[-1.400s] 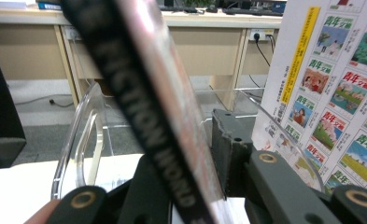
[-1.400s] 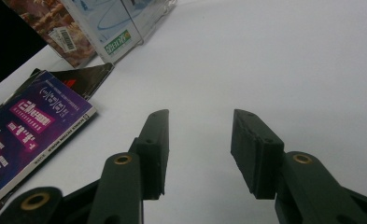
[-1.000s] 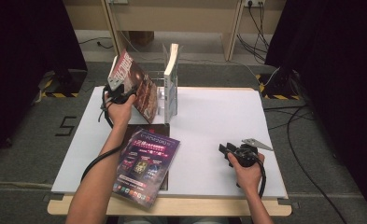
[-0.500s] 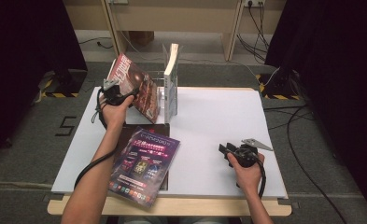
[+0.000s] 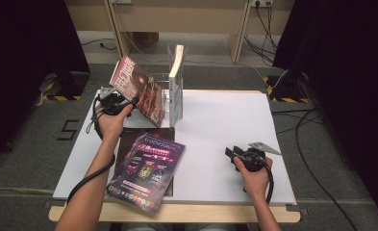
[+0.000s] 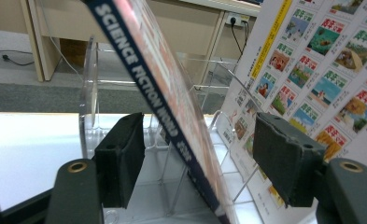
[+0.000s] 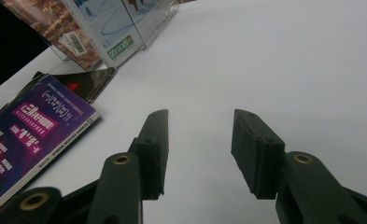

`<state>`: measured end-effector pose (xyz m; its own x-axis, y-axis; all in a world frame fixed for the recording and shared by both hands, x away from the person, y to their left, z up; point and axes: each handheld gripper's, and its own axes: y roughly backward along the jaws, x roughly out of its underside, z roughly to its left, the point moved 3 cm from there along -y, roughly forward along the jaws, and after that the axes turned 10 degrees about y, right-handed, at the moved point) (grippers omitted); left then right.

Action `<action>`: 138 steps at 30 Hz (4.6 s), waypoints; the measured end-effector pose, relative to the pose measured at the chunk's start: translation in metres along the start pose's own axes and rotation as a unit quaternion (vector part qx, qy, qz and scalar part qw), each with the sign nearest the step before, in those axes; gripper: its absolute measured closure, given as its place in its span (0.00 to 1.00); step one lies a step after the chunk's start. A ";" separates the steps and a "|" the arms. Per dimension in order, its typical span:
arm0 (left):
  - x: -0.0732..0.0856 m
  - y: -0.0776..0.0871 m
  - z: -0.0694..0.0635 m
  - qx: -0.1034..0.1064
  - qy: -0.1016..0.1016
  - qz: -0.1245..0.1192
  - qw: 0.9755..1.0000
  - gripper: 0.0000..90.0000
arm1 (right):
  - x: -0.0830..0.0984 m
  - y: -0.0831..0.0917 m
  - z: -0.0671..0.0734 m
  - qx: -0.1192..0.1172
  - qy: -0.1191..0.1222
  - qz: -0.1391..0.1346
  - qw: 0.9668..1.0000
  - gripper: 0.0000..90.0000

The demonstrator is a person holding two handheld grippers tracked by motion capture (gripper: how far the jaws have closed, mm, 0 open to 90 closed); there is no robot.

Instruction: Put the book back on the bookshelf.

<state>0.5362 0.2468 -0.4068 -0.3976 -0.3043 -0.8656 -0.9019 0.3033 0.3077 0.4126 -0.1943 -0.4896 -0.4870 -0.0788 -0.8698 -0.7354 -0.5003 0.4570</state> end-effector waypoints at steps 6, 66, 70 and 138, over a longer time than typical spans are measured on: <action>0.005 0.017 0.004 0.004 -0.006 0.004 1.000 0.38 | -0.003 -0.001 0.005 -0.004 0.005 0.002 1.000 0.64; 0.125 0.060 0.034 0.029 0.026 0.235 0.971 0.71 | -0.025 -0.112 0.103 -0.105 -0.012 0.186 0.977 0.79; 0.125 0.061 0.034 0.025 0.031 0.237 0.971 0.73 | -0.022 -0.115 0.105 -0.111 -0.019 0.195 0.974 0.78; 0.145 0.085 -0.012 -0.008 -0.010 0.260 0.966 0.79 | -0.038 -0.113 0.074 -0.122 -0.114 0.166 0.972 0.71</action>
<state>0.4000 0.2174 -0.5016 -0.7940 -0.0973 -0.6001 -0.5840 0.3966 0.7083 0.4793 -0.0709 -0.4941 -0.7912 -0.0914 -0.6047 -0.3990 -0.6722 0.6236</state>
